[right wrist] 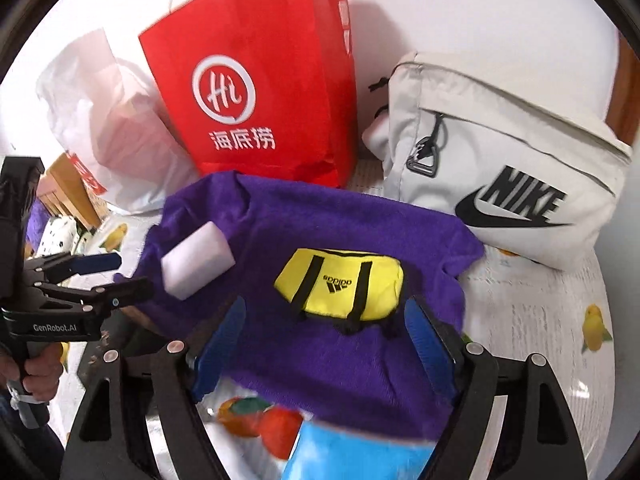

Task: Organize soft objects
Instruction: 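Move both tools back toward the items beside the tissue pack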

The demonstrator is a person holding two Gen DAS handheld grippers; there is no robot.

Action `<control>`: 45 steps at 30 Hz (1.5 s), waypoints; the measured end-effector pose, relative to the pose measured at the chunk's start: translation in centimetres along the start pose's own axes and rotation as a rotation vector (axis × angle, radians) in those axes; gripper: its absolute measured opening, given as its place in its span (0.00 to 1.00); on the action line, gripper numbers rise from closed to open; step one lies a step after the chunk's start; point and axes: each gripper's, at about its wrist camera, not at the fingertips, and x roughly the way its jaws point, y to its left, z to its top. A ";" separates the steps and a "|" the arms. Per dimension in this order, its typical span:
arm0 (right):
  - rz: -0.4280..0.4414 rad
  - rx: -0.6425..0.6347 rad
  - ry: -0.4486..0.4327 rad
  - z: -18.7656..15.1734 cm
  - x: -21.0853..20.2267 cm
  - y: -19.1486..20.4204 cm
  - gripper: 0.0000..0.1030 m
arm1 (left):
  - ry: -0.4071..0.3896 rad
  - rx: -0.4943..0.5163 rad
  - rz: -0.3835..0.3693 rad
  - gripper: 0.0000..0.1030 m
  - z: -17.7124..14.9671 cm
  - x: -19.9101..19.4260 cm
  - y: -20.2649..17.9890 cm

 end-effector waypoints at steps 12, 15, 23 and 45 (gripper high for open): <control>0.032 0.062 -0.032 -5.2 -6.7 0.4 0.79 | -0.049 0.063 -0.042 0.82 -6.6 -5.9 -2.9; 0.039 0.067 -0.043 -7.0 -8.3 0.5 0.79 | -0.048 0.084 -0.031 0.82 -9.0 -6.5 -3.8; 0.020 0.078 -0.038 -11.6 -10.7 0.4 0.79 | -0.054 0.155 -0.064 0.82 -14.0 -6.4 -6.5; 0.030 0.148 0.035 -16.8 -10.1 -2.9 0.79 | 0.042 0.117 0.033 0.45 -15.6 -1.2 -9.1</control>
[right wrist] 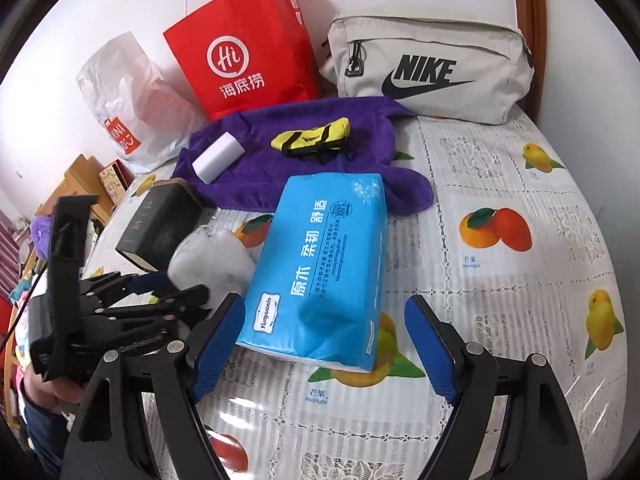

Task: Organize soft objects
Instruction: 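Move both tools back toward the items beside the tissue pack, then lower the left tool onto the black strap and close on it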

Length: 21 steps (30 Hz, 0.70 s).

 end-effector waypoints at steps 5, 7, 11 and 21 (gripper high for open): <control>0.014 -0.016 0.002 -0.4 0.1 0.9 0.79 | 0.013 0.027 -0.047 0.39 -2.1 -0.9 1.1; 0.022 -0.029 0.004 -0.7 0.1 1.4 0.79 | 0.016 0.023 -0.050 0.39 -2.7 -1.2 1.9; 0.034 -0.052 0.013 -1.0 0.4 2.6 0.79 | 0.004 -0.033 -0.068 0.45 -3.5 -2.0 3.9; 0.050 -0.087 0.022 -1.8 0.3 4.1 0.79 | -0.024 -0.074 -0.061 0.64 -5.1 -4.3 6.0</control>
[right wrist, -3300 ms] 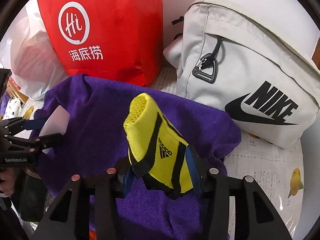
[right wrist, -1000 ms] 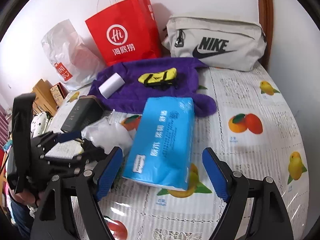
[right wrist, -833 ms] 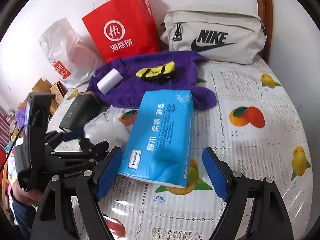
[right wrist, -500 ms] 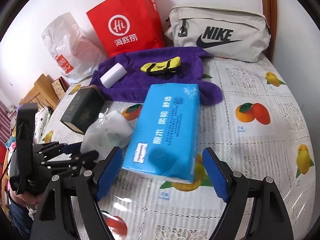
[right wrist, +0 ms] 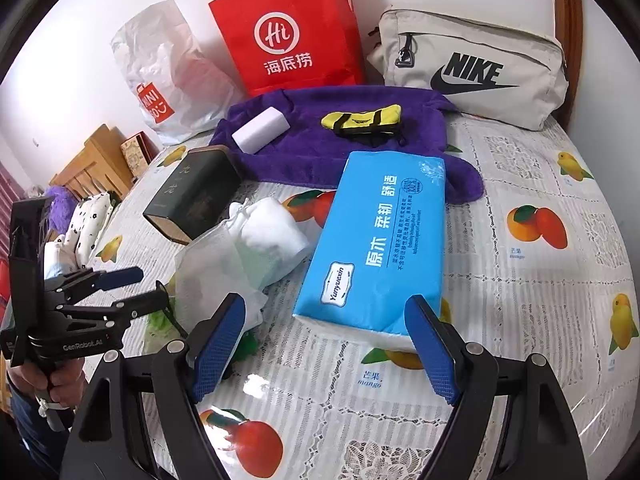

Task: Organize soft objects
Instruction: 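Lower the left tool onto the black strap and close on it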

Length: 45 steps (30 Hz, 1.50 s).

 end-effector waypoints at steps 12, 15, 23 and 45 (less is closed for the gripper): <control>-0.012 -0.013 0.013 -0.8 -0.2 0.3 0.79 | 0.039 -0.017 -0.046 0.63 -0.9 1.2 -0.7; -0.007 -0.009 0.012 -0.8 -0.2 0.3 0.79 | 0.045 -0.018 -0.001 0.64 -1.3 0.4 -0.3; 0.010 -0.034 0.004 -1.1 -0.3 1.3 0.79 | 0.084 -0.056 -0.068 0.64 -2.5 -0.2 -0.4; 0.007 -0.055 0.017 -2.0 -0.6 1.5 0.79 | 0.040 0.048 0.045 0.43 -1.9 0.3 -1.5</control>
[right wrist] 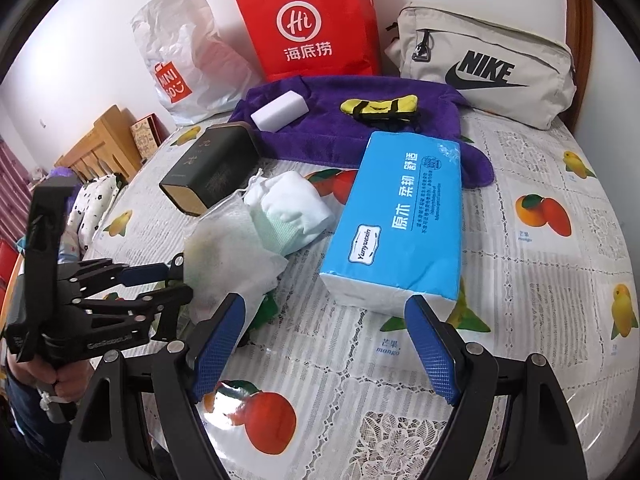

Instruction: Organize soft objects

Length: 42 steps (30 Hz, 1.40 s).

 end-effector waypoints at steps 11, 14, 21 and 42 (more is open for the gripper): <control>0.008 -0.007 0.012 -0.4 0.5 0.3 0.79 | 0.023 0.004 -0.008 0.35 -1.0 -0.3 -0.7; 0.008 -0.004 0.009 -0.4 0.3 0.3 0.79 | 0.036 0.017 0.011 0.34 -0.9 0.4 -0.9; 0.015 0.005 0.008 -0.5 0.3 0.2 0.79 | 0.029 0.066 0.048 0.30 -1.0 0.5 -1.7; 0.020 -0.030 0.010 -0.3 0.3 1.2 0.79 | 0.011 -0.033 -0.076 0.06 -0.2 -0.1 0.4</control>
